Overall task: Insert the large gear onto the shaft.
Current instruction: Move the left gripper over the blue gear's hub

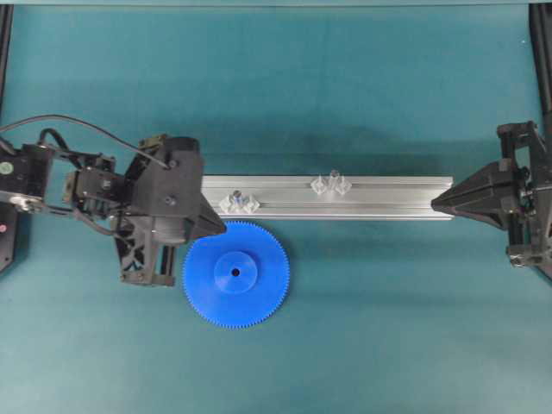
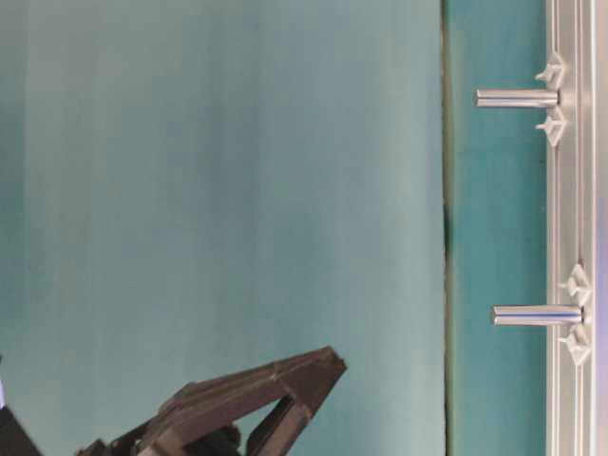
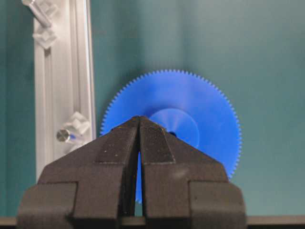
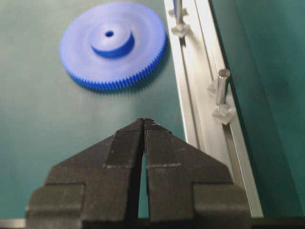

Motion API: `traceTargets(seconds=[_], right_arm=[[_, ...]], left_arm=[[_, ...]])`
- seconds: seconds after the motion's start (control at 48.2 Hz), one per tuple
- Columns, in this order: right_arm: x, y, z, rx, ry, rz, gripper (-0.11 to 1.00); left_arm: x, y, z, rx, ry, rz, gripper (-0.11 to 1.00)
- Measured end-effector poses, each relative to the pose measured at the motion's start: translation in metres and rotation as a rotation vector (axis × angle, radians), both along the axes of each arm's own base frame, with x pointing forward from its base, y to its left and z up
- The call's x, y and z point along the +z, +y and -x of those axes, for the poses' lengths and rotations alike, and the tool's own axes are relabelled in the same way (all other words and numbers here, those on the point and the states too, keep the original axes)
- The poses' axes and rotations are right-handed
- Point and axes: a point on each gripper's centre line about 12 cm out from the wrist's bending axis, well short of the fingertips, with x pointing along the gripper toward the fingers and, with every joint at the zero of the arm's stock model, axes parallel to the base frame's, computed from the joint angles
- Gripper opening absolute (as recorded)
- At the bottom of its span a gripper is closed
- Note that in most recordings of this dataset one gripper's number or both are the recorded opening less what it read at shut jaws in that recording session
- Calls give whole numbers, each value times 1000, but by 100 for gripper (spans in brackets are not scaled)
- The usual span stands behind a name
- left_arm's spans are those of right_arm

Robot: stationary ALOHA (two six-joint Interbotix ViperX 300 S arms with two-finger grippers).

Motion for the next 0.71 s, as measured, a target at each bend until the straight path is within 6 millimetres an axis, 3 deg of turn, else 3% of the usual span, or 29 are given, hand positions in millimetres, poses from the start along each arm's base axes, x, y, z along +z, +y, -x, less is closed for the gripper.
traceTargets(seconds=[0.062, 0.125, 0.332, 0.415, 0.706], right_arm=[[-4, 0, -2, -1, 20, 1, 6], [-8, 0, -4, -1, 41, 0, 6], [-11, -1, -8, -4, 45, 0, 6], [-10, -1, -8, -6, 41, 0, 6], [-10, -2, -8, -11, 38, 0, 6]], left_arm=[[-6, 0, -2, 2, 22, 1, 4], [-11, 0, -4, 2, 41, -1, 14], [-19, -1, -10, 13, 74, 6, 73], [-24, -1, -13, 28, 95, 22, 90], [-63, -12, -29, 9, 265, 4, 93]])
